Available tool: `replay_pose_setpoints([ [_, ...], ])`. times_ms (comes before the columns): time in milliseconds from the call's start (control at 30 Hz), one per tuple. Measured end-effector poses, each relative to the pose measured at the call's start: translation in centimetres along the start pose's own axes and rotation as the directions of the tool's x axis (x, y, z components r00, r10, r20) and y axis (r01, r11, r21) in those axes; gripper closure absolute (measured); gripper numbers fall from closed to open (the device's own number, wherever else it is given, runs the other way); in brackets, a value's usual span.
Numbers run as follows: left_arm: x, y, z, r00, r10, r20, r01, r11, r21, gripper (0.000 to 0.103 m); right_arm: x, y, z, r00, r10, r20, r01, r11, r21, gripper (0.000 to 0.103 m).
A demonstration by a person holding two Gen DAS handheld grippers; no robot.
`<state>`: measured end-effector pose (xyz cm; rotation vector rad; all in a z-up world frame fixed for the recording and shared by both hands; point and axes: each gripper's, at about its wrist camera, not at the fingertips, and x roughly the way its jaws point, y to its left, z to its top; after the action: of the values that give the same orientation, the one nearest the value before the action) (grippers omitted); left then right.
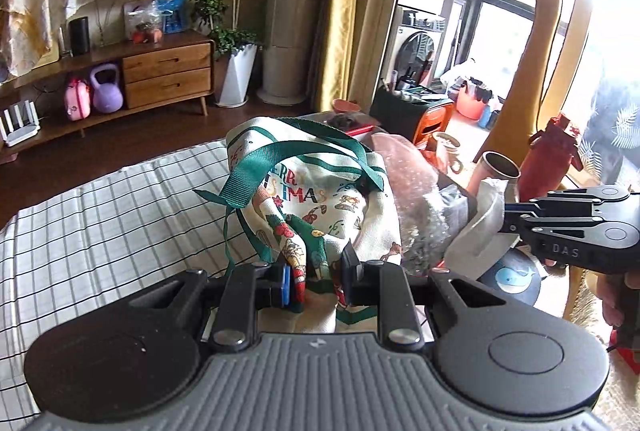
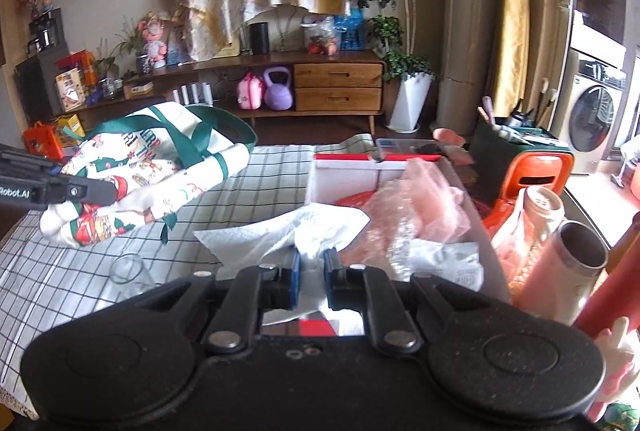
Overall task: Organize soft objects
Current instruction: 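Lift the tote bag and tissue and carry both over the red box, then lower the tote bag and tissue into the box and open both grippers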
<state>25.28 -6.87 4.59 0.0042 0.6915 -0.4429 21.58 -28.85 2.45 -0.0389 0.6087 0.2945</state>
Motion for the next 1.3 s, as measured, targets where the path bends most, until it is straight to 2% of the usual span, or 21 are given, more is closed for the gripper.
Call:
replay_pose_setpoints([
  [300, 6.0, -5.3, 2.8, 0.998, -0.065, -0.007, 0.065, 0.997, 0.03, 0.081, 1.4, -5.0, 0.0, 0.997, -0.073, -0.013, 0.073, 0.997, 0.039, 0.092],
  [533, 11.4, -7.4, 4.0, 0.995, -0.095, -0.023, 0.096, 0.995, 0.027, 0.081, 3.8, -8.1, -1.0, 0.99, -0.127, -0.061, 0.13, 0.99, 0.059, 0.092],
  [867, 18.1, -7.7, 4.3, 0.991, -0.117, -0.067, 0.116, 0.993, -0.019, 0.081, 8.0, -10.4, -1.8, 0.979, -0.163, -0.121, 0.174, 0.981, 0.085, 0.092],
  [1033, 20.5, -7.6, 4.3, 0.991, -0.086, -0.1, 0.084, 0.996, -0.019, 0.081, 9.8, -10.9, -1.2, 0.978, -0.171, -0.121, 0.183, 0.978, 0.098, 0.089],
  [1300, 24.3, -5.8, 3.4, 0.974, -0.124, -0.191, 0.098, 0.985, -0.14, 0.081, 11.3, -11.1, -1.5, 0.977, -0.175, -0.119, 0.186, 0.978, 0.089, 0.084],
])
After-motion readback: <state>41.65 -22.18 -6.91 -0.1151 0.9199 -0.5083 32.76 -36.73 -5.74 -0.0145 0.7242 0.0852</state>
